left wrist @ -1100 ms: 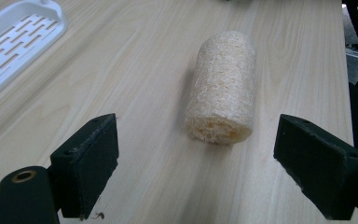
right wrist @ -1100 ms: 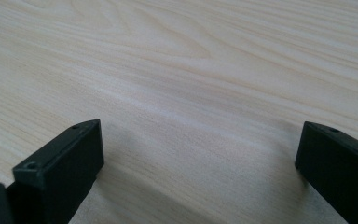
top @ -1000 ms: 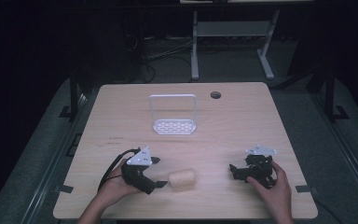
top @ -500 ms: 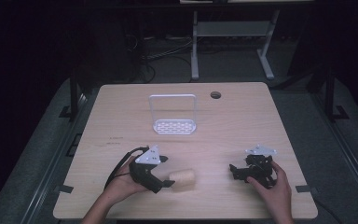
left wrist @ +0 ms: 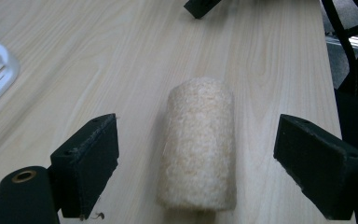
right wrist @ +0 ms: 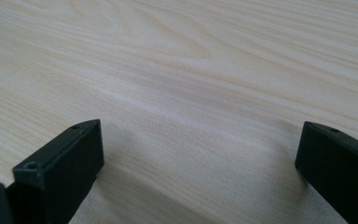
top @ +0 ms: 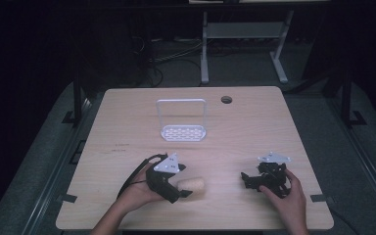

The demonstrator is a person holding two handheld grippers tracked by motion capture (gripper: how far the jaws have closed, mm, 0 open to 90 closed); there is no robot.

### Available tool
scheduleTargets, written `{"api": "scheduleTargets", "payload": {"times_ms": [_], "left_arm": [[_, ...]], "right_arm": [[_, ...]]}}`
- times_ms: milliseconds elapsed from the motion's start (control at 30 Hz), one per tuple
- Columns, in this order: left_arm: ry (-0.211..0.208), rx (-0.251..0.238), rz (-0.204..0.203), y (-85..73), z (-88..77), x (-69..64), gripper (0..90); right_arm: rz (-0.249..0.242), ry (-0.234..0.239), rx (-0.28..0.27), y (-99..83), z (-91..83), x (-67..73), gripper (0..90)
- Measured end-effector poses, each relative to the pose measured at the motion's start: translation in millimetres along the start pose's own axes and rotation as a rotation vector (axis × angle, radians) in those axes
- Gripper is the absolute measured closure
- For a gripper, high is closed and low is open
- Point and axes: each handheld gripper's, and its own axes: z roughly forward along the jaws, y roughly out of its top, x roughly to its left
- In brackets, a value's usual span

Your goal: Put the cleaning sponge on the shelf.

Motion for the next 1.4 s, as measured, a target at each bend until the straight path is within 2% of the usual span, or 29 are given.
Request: {"api": "scheduleTargets", "payload": {"times_ms": [267, 433, 500, 667, 800, 1133, 1400], "left_arm": [[-0.013, 0.0, 0.012, 4.7, 10.6, 0.7, 13.6], [-0.011, 0.03, 0.035, 3.4, 17.9, 1.0, 14.1], [-0.004, 0.041, 0.034, 2.3, 20.4, 1.4, 14.0], [-0.027, 0.054, 0.029, 0.0, 26.1, 1.8, 14.1], [-0.029, 0.059, 0.032, -0.5, 29.4, 0.8, 14.2], [-0.036, 0.112, 0.049, -4.3, 42.4, -2.0, 14.9], [-0.03, 0.118, 0.05, -6.9, 44.6, -1.7, 24.2]], "right_arm": [[0.0, 0.0, 0.0, 0.0, 0.0, 0.0, 0.5], [-0.001, 0.0, 0.0, 0.0, 0.0, 0.0, 0.5], [-0.001, 0.0, 0.0, 0.0, 0.0, 0.0, 0.5], [0.0, 0.0, 0.0, 0.0, 0.0, 0.0, 0.6], [0.0, 0.0, 0.0, 0.0, 0.0, 0.0, 0.5], [0.0, 0.001, 0.0, 0.0, 0.0, 0.1, 0.6], [-0.001, 0.002, 0.0, 0.0, 0.0, 0.1, 0.6]]}}
